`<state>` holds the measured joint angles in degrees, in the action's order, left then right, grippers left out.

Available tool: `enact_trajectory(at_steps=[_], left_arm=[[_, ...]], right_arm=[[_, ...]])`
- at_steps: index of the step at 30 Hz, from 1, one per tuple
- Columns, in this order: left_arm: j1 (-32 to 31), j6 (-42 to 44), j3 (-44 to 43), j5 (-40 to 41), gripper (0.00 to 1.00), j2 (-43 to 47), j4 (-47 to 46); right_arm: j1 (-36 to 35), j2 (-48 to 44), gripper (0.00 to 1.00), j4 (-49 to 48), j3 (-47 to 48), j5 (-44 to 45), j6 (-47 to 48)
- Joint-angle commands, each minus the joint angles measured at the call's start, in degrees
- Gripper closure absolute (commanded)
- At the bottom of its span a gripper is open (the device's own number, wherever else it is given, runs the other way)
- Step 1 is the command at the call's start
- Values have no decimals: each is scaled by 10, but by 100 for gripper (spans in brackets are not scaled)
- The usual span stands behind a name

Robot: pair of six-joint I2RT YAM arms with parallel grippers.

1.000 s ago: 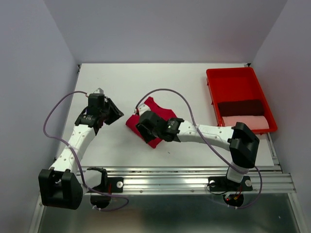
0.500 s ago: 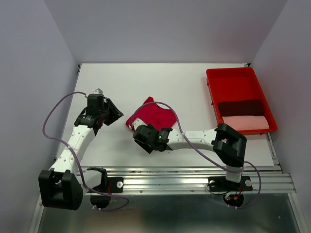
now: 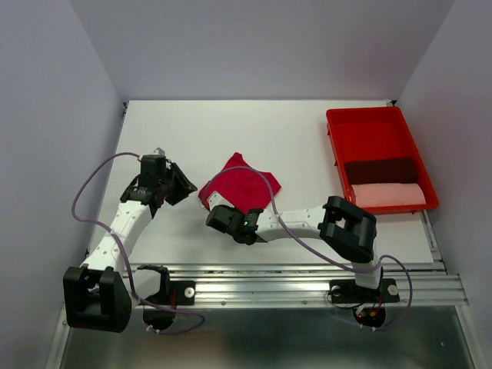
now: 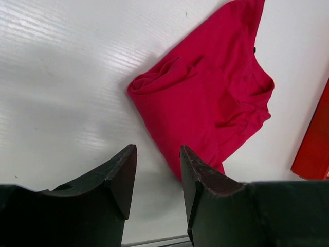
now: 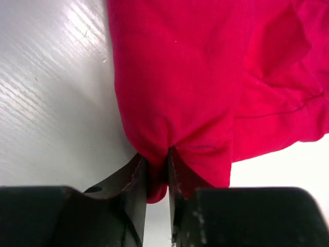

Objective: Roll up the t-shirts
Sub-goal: Roll the T-shirt to the center of the board.

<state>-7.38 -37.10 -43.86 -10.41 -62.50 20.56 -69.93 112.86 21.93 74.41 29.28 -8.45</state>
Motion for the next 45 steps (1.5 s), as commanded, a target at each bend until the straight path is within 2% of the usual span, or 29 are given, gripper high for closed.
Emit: enact_trajectory(at_steps=[1, 3, 4, 6, 8, 16, 23, 29, 35, 40, 41, 42, 44, 45], left_arm=[[3, -6, 27, -28, 43, 0, -33], [3, -9, 40, -41, 29, 3, -44], [3, -13, 54, -46, 16, 7, -50], [3, -17, 69, -64, 6, 12, -69], [3, -27, 95, -81, 1, 13, -91], [3, -60, 163, -104, 1, -3, -164], [3, -99, 196, -94, 1, 10, -233], [3, -107, 216, -94, 2, -17, -272], [3, -122, 221, -94, 8, -59, -339], [3, -126, 205, -94, 25, -98, -365], [3, -126, 200, -93, 29, -102, -366], [3, -126, 193, -92, 41, -110, -365], [3, -125, 187, -91, 56, -112, -358], [3, -125, 185, -88, 74, -112, -352]], right_arm=[[-3, 7, 92, -41, -14, -17, -18], [-3, -6, 99, -51, -19, -36, -19], [-3, -17, 99, -59, -23, -55, -20], [-3, -25, 99, -63, -25, -82, -23], [9, -40, 99, -74, -31, -124, -32], [46, -83, 99, -118, -61, -252, -66], [83, -104, 99, -135, -79, -317, -93], [95, -111, 99, -148, -88, -351, -104], [95, -113, 99, -151, -92, -364, -104], [95, -116, 99, -149, -100, -355, -95], [95, -116, 99, -147, -101, -351, -92], [95, -117, 99, -146, -101, -348, -90], [95, -118, 99, -141, -100, -344, -86], [95, -119, 98, -139, -98, -336, -83]])
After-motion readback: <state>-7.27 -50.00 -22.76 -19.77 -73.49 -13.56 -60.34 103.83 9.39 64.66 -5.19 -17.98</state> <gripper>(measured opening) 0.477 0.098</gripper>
